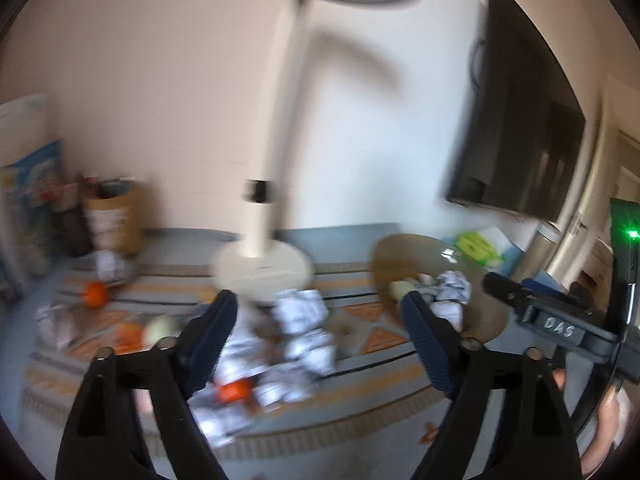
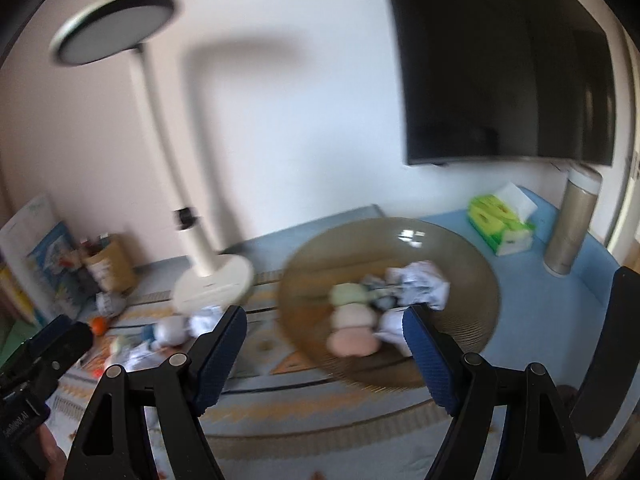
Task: Organize objects
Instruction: 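Grasp a white paper ball with left gripper while right grasps a blue paper ball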
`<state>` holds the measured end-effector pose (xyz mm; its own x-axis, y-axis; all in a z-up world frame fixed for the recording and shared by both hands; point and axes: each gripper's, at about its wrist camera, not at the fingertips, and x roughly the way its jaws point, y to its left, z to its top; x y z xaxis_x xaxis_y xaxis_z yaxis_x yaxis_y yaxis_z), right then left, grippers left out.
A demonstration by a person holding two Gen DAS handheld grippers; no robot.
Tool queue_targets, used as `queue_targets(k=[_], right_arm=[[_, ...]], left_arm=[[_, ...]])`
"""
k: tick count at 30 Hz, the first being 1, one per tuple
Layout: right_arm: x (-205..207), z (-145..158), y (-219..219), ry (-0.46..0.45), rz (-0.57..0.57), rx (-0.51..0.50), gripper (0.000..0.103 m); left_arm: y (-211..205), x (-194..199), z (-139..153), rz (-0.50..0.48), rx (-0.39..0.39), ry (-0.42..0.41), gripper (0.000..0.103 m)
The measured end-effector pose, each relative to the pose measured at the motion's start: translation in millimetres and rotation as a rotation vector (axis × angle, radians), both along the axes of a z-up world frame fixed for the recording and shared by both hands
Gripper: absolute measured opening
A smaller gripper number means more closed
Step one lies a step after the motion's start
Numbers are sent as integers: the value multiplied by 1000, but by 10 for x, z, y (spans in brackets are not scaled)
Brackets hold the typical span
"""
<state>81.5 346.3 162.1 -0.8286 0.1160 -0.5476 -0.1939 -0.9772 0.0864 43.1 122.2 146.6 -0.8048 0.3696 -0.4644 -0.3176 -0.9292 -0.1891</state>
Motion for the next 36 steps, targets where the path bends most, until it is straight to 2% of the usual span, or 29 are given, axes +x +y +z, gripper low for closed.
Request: queue_targets(k=[2, 5, 6, 8, 10, 14, 17, 20, 26, 30, 33, 36], right_arm=[[59, 1, -250, 5, 36, 23, 79], [87, -98, -498, -7, 87, 19, 81], [102, -173, -575, -10, 109, 10, 83], [159, -427, -709, 4, 146, 1, 97], [178, -734, -808, -10, 181, -7, 100], [109, -1160, -890, -72, 202, -14, 100], [63, -1286, -888, -98, 186, -20, 100], [44, -1333, -893, -115, 207, -23, 100], [56, -1346, -926, -112, 202, 1, 100], [13, -1308, -966, -126, 201, -1, 100], [-166, -1104, -1120, -135, 286, -93, 100], [-499, -829, -1512, -128, 382, -89, 100]], left_arm=[[-292, 119, -37, 58, -20, 11, 94], [-724, 214, -196, 133, -51, -21, 94], [-880, 237, -294, 170, -63, -34, 94], [-1117, 267, -490, 235, -108, -50, 94], [-1345, 259, -758, 297, -134, -83, 94], [-1745, 262, -1171, 370, -46, -180, 94], [-1882, 268, -1202, 372, 27, -187, 94], [-1918, 224, -1251, 367, 38, -208, 94], [-1806, 295, -1230, 330, -1, -168, 94], [-1861, 291, -1227, 318, 30, -189, 94], [-1992, 166, -1189, 314, 63, -241, 94], [-2233, -103, -977, 391, 13, -252, 94]])
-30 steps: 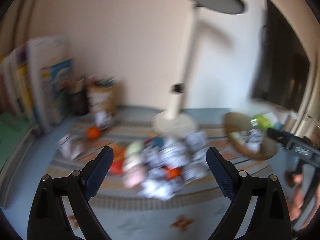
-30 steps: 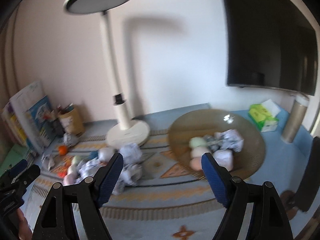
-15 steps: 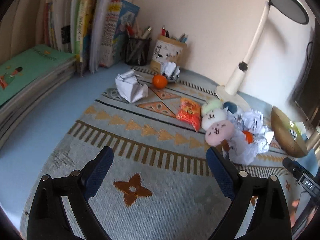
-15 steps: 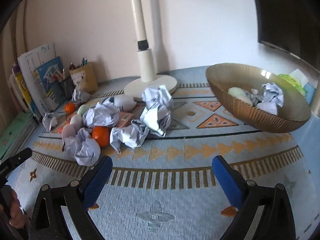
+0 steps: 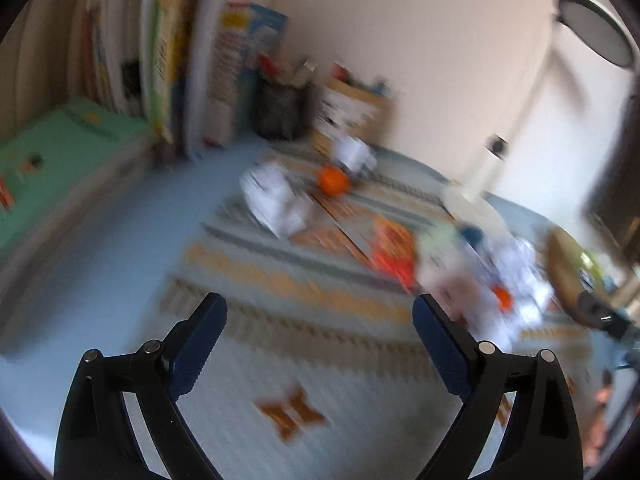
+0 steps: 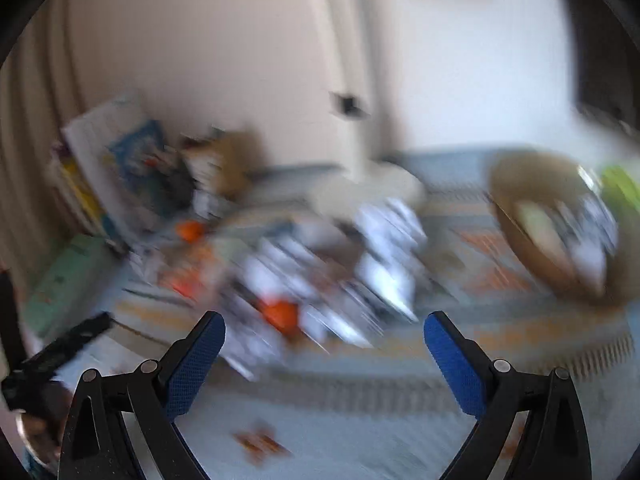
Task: Organize objects
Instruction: 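Grasp a white paper ball with left gripper while right grasps a blue paper ball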
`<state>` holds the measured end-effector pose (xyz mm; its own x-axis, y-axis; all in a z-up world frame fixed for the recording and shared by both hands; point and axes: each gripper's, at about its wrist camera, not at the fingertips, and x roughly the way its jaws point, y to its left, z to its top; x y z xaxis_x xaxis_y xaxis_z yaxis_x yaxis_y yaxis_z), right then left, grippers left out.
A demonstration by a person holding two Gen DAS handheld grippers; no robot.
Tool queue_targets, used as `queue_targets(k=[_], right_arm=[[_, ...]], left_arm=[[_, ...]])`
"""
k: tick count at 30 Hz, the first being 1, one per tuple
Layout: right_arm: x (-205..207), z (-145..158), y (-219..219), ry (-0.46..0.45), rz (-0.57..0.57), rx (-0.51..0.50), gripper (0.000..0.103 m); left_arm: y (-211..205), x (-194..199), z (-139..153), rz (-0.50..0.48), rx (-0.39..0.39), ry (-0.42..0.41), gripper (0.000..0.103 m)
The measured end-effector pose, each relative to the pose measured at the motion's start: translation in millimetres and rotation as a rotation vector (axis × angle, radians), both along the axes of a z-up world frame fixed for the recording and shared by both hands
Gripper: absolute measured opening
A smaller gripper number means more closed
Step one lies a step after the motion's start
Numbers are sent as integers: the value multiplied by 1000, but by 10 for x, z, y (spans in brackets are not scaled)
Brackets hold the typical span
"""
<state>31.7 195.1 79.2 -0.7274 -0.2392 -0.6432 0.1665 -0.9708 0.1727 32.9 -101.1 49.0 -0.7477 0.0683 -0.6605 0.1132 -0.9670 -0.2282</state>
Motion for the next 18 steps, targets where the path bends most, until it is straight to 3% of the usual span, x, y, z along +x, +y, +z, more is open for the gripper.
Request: queue_targets(k=[4, 10, 14, 18], right_arm=[[-759, 197, -713, -101, 105, -67, 100], [-1937, -209, -1419, -333, 87, -238, 100], [-2382, -565, -1564, -436, 28, -268, 98], [-2610, -757, -1658, -467, 1, -259, 94]], left_arm=[[-107, -462, 100, 4, -35, -20, 94], [-135, -1215, -247, -17, -42, -116, 94], [-188, -1259, -400, 1, 7, -71, 94], [-105, -1276, -441, -22, -65, -99, 94]])
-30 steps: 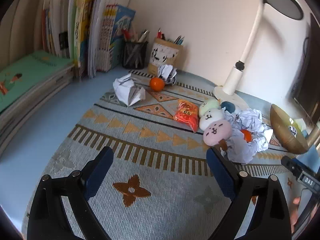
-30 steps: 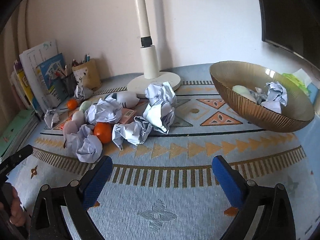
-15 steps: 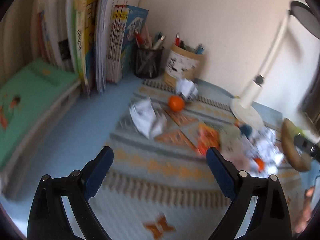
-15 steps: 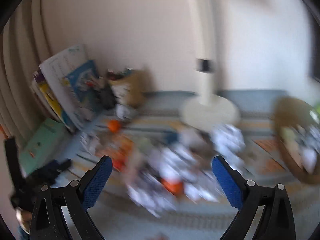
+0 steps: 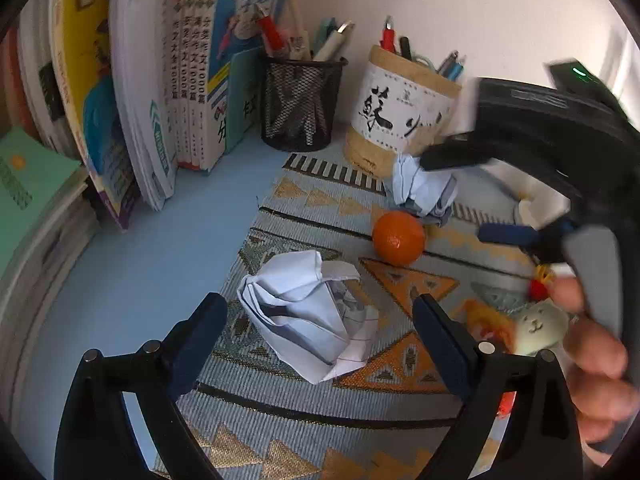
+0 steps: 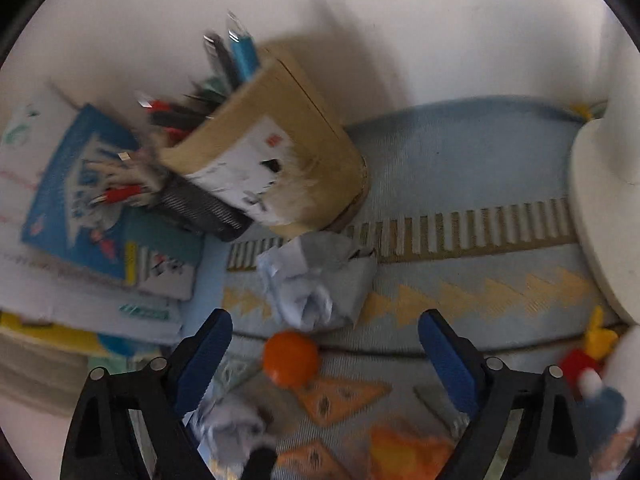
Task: Organize objects
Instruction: 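Grasp a white paper ball with left gripper while right grasps a blue paper ball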
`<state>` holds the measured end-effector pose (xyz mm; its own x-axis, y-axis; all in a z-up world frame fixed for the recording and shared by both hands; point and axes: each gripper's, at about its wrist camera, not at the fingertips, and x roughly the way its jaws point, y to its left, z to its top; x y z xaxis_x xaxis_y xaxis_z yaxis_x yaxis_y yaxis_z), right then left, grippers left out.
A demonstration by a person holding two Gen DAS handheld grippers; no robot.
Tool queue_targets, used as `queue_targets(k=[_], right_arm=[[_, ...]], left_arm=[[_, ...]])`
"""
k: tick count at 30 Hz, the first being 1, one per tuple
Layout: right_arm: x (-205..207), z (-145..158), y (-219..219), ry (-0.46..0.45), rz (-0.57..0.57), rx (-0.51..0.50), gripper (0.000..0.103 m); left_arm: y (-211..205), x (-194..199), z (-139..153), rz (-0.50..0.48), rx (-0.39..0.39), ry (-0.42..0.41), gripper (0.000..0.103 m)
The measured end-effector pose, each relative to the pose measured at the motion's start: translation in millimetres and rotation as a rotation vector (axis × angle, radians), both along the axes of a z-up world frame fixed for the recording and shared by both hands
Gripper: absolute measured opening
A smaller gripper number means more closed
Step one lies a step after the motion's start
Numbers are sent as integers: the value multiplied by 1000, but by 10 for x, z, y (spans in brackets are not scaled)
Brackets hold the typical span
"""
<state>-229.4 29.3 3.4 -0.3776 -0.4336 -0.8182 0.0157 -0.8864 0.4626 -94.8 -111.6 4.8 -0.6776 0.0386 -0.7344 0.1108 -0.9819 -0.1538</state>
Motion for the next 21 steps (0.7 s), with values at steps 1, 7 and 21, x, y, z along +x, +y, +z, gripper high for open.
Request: queue_targets(k=[1, 7, 21], right_arm=[[-37, -37, -44, 1, -2, 7, 94], [-112, -67, -287, 38, 26, 80, 58], [659, 500, 253, 124, -13, 44, 50]], left_arm=[[23, -7, -17, 0, -17, -13, 93], [69, -33, -102, -16, -46, -52, 61], [-63, 238, 85, -59, -13, 144, 48]])
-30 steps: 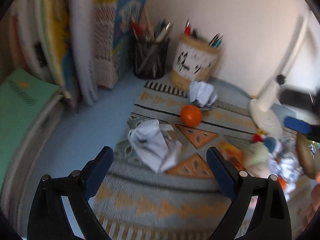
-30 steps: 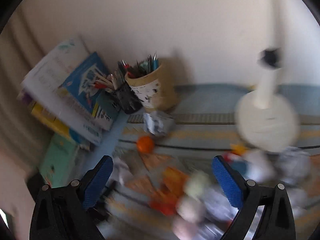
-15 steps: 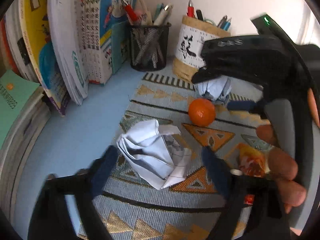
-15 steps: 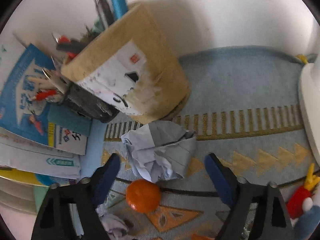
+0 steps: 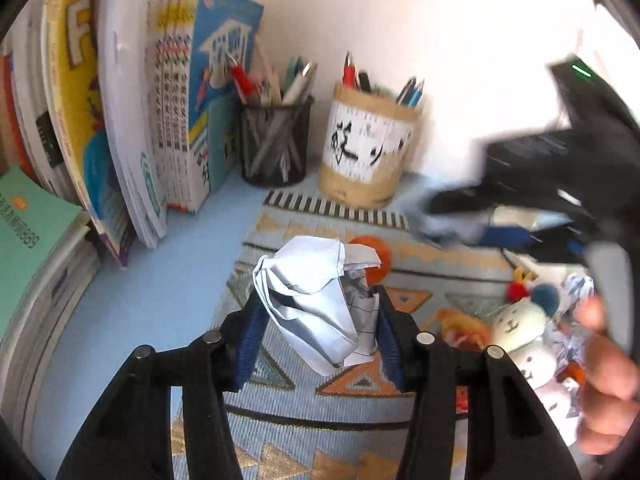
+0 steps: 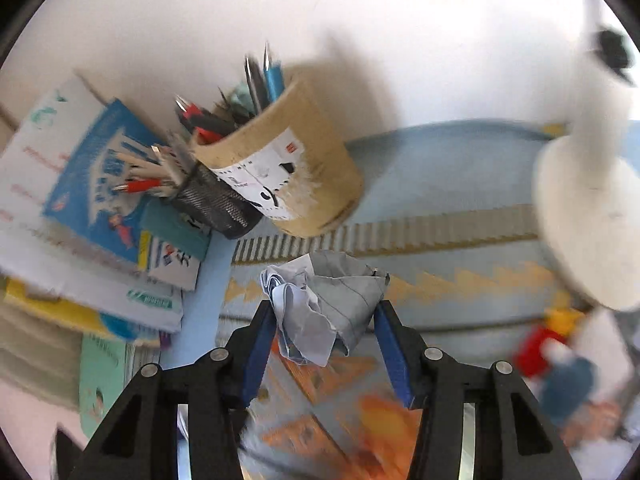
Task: Organize objects
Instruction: 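Grasp a white paper ball with left gripper while right grasps a blue paper ball, then carry both paper balls to the amber bowl and release them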
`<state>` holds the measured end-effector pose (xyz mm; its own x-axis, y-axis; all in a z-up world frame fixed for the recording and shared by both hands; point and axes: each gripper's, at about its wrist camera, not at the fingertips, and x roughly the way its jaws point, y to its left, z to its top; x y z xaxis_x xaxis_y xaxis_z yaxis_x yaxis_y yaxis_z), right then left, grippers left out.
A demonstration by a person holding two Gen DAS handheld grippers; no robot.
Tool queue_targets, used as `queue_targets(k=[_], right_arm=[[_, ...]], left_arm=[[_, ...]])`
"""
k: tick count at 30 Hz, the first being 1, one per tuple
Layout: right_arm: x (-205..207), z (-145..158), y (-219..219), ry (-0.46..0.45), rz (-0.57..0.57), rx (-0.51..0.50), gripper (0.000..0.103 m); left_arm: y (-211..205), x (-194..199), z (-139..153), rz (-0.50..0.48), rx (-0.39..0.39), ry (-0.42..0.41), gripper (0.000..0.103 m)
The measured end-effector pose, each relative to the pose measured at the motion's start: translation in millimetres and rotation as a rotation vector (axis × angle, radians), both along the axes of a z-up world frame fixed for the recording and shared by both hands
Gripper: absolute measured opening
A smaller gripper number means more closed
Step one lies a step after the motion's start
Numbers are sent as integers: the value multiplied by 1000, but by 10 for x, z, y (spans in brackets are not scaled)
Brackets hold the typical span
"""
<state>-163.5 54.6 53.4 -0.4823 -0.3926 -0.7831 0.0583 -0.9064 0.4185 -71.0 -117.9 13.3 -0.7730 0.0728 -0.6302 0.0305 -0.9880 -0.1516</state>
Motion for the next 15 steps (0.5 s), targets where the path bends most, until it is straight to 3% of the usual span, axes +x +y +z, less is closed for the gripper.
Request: queue_targets(k=[4, 8, 15], right_arm=[[540, 264, 524, 42, -23, 0, 50], [977, 519, 1232, 93, -90, 14, 50], [1564, 676, 2294, 117, -246, -18, 50]], left_arm=[[30, -54, -9, 1, 17, -1, 48], [278, 195, 136, -72, 66, 14, 48], [1308, 505, 708, -253, 61, 69, 48]])
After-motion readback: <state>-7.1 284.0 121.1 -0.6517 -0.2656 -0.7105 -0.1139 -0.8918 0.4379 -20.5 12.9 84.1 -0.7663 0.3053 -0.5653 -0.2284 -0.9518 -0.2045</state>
